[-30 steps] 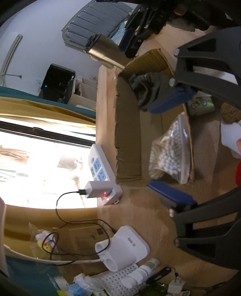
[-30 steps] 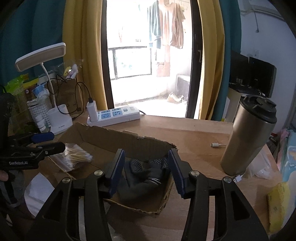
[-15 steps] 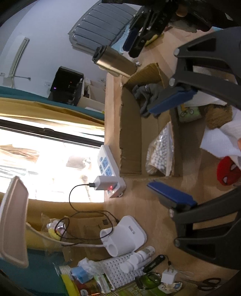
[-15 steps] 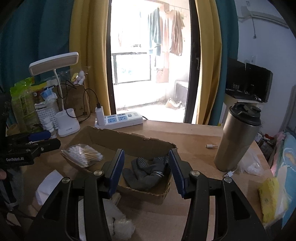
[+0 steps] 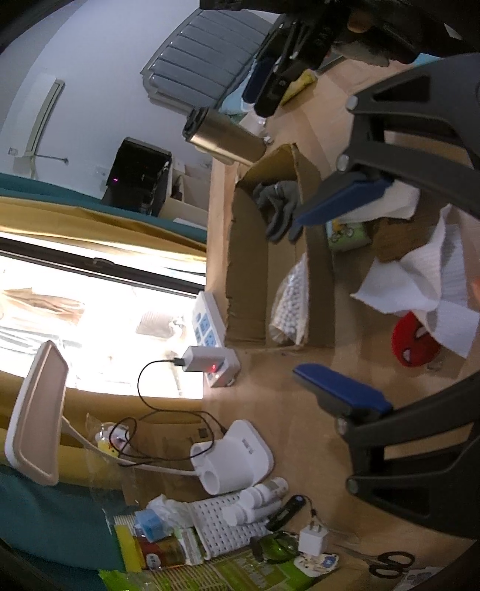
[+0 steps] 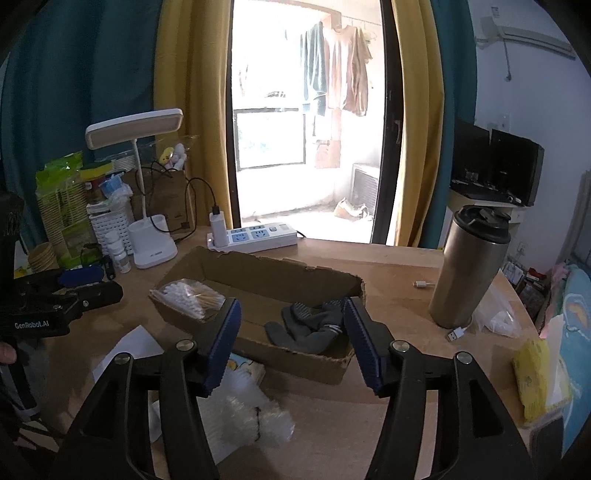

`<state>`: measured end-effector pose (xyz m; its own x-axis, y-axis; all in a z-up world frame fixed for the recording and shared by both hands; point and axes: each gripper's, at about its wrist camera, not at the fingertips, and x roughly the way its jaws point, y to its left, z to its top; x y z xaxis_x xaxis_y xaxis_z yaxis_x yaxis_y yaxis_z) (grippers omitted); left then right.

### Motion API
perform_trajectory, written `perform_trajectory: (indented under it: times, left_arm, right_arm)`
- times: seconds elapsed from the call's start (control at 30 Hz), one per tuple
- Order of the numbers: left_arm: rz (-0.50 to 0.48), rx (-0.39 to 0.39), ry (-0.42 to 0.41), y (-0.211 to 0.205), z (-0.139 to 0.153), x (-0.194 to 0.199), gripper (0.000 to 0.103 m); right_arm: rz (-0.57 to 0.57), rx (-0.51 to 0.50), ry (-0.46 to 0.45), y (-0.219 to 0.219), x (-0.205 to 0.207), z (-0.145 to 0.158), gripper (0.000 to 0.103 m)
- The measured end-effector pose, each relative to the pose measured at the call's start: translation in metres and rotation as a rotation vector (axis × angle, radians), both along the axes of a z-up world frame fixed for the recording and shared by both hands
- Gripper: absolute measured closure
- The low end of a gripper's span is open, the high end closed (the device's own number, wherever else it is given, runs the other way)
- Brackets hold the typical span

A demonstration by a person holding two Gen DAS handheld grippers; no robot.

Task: Organize soft objects
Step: 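Grasp the bubble-wrap bundle with the right tool while the left tool grasps the red plush ball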

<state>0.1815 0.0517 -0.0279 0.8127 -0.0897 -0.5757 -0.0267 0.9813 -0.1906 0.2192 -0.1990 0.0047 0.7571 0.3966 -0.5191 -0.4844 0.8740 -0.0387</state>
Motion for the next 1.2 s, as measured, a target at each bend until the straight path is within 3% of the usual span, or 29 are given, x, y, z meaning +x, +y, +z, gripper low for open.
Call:
perform_trajectory:
  times: [0.53, 0.63, 1.0, 1.2]
  left_arm:
    - [-0.017, -0.016, 0.013, -0.008, -0.009, -0.036, 0.021]
    - [-0.014, -0.023, 0.027, -0.009, -0.015, -0.041, 0.016]
    - [-0.016, -0.019, 0.1, -0.013, -0.043, -0.052, 0.016]
    - [0.031, -0.019, 0.134, -0.003, -0.055, -0.052, 0.016]
  right_arm:
    - [0.057, -0.011, 0.039, 0.013, -0.029, -0.014, 0.037]
    - [0.066, -0.017, 0.054, 0.014, -0.033, -0.02, 0.037]
    - [0.064, -0.021, 0.114, 0.009, -0.035, -0.045, 0.032]
    - [0.056, -0.026, 0.144, 0.005, -0.032, -0.056, 0.031]
